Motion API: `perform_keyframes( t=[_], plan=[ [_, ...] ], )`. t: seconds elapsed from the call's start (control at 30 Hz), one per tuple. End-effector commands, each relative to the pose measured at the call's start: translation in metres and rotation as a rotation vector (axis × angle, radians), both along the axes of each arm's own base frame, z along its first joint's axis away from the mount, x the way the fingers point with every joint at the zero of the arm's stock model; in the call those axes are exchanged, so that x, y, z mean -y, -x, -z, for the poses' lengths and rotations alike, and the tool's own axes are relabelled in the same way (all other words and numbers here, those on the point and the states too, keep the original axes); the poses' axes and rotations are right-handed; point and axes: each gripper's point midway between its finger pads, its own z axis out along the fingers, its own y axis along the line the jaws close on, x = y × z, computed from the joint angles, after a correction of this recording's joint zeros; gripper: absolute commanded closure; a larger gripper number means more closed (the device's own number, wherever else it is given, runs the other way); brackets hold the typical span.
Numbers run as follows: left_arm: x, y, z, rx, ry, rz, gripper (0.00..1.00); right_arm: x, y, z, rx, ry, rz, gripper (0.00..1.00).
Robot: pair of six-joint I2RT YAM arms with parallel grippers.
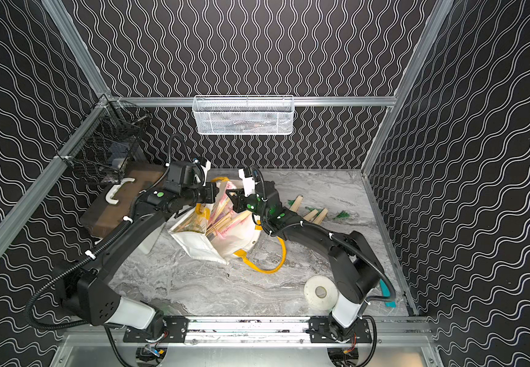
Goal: Take out the folding fans from the tote bags
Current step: Pick up the folding fan from the canvas bag.
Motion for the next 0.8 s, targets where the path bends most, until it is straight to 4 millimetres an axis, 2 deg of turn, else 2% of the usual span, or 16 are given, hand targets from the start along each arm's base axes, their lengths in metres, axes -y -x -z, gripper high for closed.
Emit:
perform_keyframes(
  t=[0.0, 0.13, 0.33, 0.53, 0.63, 0.67, 0.77],
  plan=[
    [-0.012, -0.005, -0.007, 0.022, -0.043, -0.055, 1.00, 0.010, 0.009, -0.017, 0.042, 0.005, 0.006, 0.94],
    [-0.030, -0.007, -0.014, 0.037, -0.127, -0.110, 1.00, 0.031, 0.021, -0.031, 0.030, 0.034, 0.042, 0.98],
    [-0.049, -0.009, -0.021, 0.054, -0.200, -0.167, 1.00, 0.084, 0.026, -0.055, -0.057, 0.004, 0.063, 0.99],
    [-0.053, -0.011, -0.020, 0.050, -0.201, -0.171, 1.00, 0.133, 0.034, -0.099, -0.022, -0.016, 0.113, 0.99],
    [-0.055, -0.010, -0.019, 0.044, -0.210, -0.174, 1.00, 0.148, 0.041, -0.124, 0.035, -0.034, 0.144, 0.99],
    [-0.056, -0.010, -0.019, 0.043, -0.214, -0.178, 1.00, 0.163, 0.037, -0.132, 0.055, -0.032, 0.189, 0.99],
    [-0.061, -0.006, -0.022, 0.043, -0.230, -0.188, 1.00, 0.183, 0.034, -0.146, 0.101, -0.007, 0.272, 0.99]
  ],
)
